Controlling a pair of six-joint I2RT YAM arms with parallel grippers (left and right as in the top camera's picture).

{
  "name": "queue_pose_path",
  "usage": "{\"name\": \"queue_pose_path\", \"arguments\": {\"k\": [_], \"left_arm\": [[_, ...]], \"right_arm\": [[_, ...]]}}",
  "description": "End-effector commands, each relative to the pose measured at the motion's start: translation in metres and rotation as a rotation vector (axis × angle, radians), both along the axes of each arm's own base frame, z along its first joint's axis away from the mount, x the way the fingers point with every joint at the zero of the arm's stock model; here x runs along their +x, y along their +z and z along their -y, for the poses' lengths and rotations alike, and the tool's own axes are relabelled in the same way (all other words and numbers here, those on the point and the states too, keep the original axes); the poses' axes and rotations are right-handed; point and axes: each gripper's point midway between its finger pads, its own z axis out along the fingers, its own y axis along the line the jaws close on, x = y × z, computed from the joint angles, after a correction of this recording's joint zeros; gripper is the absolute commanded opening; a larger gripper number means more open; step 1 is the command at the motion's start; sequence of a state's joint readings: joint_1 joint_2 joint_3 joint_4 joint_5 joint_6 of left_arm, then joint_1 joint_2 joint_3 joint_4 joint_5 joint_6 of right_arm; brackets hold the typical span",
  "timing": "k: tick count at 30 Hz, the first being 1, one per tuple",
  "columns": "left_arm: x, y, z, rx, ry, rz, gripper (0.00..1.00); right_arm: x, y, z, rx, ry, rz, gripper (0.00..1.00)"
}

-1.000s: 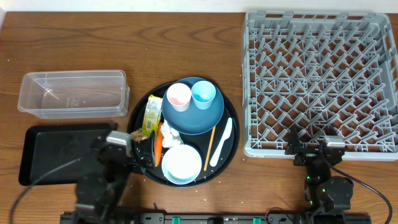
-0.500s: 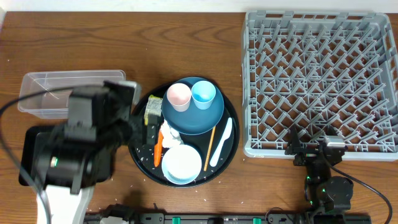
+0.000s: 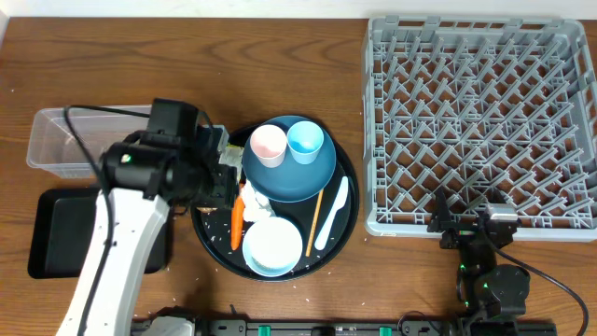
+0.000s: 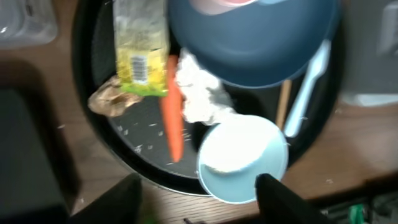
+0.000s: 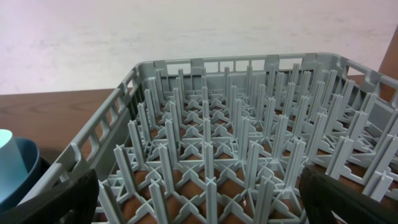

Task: Sort waste into correct bins and load items into the dishwasher rack
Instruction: 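Reach the left gripper to the yellow snack wrapper and grasp it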

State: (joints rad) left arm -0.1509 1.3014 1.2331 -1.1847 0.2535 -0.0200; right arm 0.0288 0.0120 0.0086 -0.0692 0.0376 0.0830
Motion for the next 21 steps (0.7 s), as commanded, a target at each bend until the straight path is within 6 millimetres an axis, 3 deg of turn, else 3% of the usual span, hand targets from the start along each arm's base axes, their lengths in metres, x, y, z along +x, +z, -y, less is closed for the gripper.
{"name": "queue_pose_path", "arguments": {"k": [1,12,15,21], "left_arm": [[0.005,-0.025,-0.016,0.092,0.034,-0.054,0.56],[0.039,-0.082,-0.019,0.155,0.038,-0.132,0.57],[0.042,-0.096,-0.022,0.18,0.038,-0.165,0.67],[0.049,-0.12,-0.022,0.192,0.035,-0.204,0.68]], "right_arm": [[0.0,0.0,0.002,0.005,-0.011,0.002,0.99],[0.0,0.0,0.002,0.005,-0.011,0.002,0.99],[0.0,0.0,0.002,0.005,-0.011,0.002,0.99],[0.0,0.0,0.002,0.005,-0.011,0.002,0.99]]}}
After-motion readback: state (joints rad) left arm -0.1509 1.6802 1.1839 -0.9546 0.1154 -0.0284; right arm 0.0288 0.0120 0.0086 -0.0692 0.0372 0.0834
